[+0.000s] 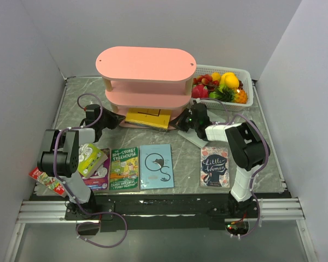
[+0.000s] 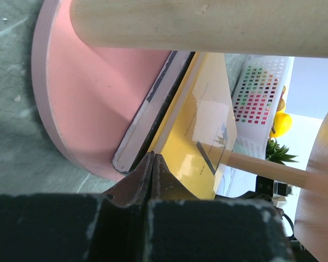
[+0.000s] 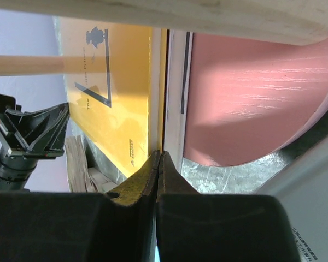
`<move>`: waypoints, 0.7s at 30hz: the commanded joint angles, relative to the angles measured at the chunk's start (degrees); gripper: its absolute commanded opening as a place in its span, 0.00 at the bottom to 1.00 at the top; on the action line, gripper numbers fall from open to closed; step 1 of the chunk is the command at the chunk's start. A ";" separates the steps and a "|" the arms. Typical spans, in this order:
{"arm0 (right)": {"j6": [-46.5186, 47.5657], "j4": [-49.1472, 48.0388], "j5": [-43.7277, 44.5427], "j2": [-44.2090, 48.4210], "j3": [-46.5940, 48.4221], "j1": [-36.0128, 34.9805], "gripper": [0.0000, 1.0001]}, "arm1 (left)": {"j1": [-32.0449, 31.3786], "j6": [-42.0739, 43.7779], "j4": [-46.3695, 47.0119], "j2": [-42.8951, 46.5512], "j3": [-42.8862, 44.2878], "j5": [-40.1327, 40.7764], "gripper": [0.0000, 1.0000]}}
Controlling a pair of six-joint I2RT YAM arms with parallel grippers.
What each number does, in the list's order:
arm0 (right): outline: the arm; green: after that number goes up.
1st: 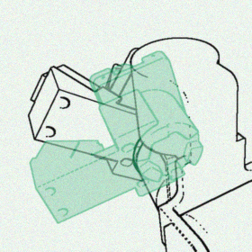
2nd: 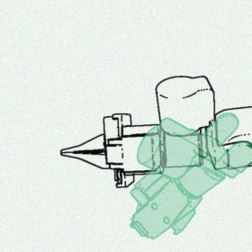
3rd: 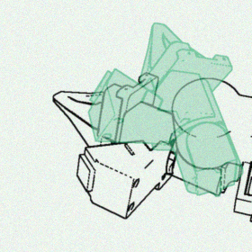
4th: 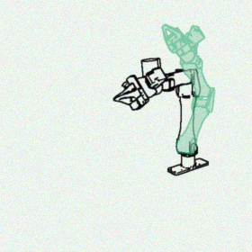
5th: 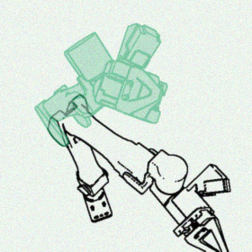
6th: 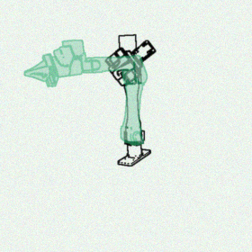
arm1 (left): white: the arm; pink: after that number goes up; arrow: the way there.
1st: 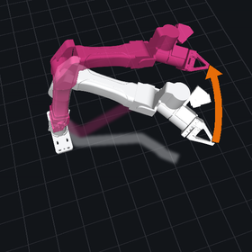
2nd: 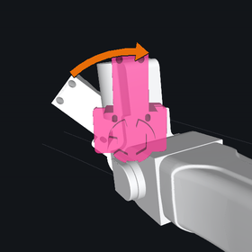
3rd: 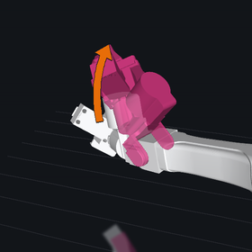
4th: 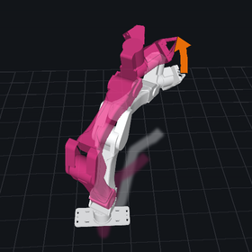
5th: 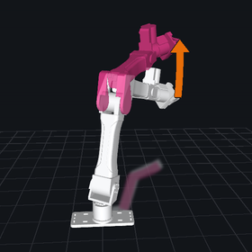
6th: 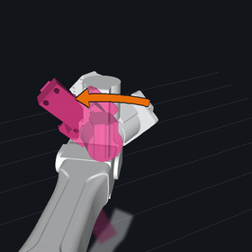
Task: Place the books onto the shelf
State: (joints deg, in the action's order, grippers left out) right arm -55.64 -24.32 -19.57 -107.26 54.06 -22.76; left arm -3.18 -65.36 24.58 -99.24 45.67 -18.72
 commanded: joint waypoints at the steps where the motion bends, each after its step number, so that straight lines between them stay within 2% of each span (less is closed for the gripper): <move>1: 0.62 -0.82 -1.87 3.02 0.25 -1.58 0.00 | 0.37 1.20 -1.11 0.98 1.26 -3.08 0.04; 11: 1.14 0.67 -1.26 3.99 0.17 -0.62 0.00 | 3.09 3.58 -4.71 3.18 2.58 -3.16 0.10; 21: 2.20 1.73 -1.52 4.34 0.08 0.35 0.00 | 3.09 2.08 -1.11 1.77 2.32 -6.50 0.06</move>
State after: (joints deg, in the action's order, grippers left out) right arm -54.68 -22.50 -20.71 -105.65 53.93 -22.81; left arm -0.14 -62.83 20.34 -98.39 46.65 -22.55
